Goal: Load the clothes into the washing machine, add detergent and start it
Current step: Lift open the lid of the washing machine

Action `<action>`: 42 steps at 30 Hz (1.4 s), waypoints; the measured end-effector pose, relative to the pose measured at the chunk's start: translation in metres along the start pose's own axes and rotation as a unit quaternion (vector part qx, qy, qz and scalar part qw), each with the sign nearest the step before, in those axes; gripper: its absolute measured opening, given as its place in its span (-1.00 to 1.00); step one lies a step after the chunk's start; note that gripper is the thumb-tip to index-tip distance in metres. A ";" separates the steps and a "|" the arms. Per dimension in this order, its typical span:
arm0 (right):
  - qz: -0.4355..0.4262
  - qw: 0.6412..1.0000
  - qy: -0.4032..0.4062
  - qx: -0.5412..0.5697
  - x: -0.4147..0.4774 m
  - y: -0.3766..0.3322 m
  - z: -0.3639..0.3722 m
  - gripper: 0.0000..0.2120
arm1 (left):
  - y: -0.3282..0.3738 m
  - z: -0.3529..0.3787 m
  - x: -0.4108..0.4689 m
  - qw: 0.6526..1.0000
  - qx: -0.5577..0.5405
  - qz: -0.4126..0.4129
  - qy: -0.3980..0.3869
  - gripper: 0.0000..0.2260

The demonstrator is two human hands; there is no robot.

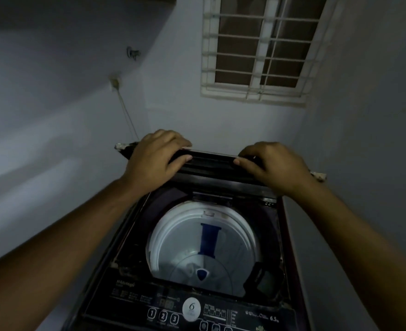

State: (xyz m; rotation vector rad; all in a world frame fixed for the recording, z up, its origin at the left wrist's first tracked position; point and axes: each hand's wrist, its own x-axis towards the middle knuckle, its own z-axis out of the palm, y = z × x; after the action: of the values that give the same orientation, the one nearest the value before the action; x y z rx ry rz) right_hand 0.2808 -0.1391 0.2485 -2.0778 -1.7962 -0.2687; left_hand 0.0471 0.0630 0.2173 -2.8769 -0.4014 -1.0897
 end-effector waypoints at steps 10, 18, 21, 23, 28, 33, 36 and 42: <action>0.063 0.979 0.126 -0.145 0.046 0.013 -0.001 -0.76 | -0.002 0.029 0.008 0.995 0.078 0.052 -0.044 -0.53; 0.048 0.966 0.142 -0.211 0.022 -0.003 0.039 -0.53 | -0.021 0.037 0.033 0.994 0.077 0.067 -0.040 -0.46; 0.095 0.967 0.092 -0.219 0.028 -0.003 0.046 -0.38 | -0.028 0.044 0.045 0.994 0.075 0.061 -0.056 -0.43; 0.116 0.968 0.074 -0.208 0.038 -0.001 0.046 -0.33 | -0.034 0.048 0.056 0.994 0.068 0.055 -0.069 -0.40; 0.145 0.971 0.023 -0.190 0.065 0.010 0.042 -0.27 | -0.053 0.061 0.081 0.992 0.060 0.051 -0.101 -0.34; 0.168 0.969 -0.020 -0.180 0.091 0.023 0.040 -0.23 | -0.068 0.074 0.106 0.988 0.041 0.049 -0.142 -0.24; 0.182 0.964 -0.051 -0.185 0.105 0.030 0.043 -0.21 | -0.076 0.078 0.121 0.984 0.034 0.042 -0.173 -0.18; 0.206 0.952 -0.100 -0.202 0.126 0.043 0.051 -0.16 | -0.089 0.092 0.148 0.971 0.042 0.034 -0.231 -0.06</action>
State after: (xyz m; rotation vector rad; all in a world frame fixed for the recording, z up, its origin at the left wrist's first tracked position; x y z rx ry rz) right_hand 0.3382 -0.0085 0.2437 -2.7986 -1.4436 -0.3373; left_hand 0.1901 0.1940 0.2401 -3.0185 -0.3489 -0.3695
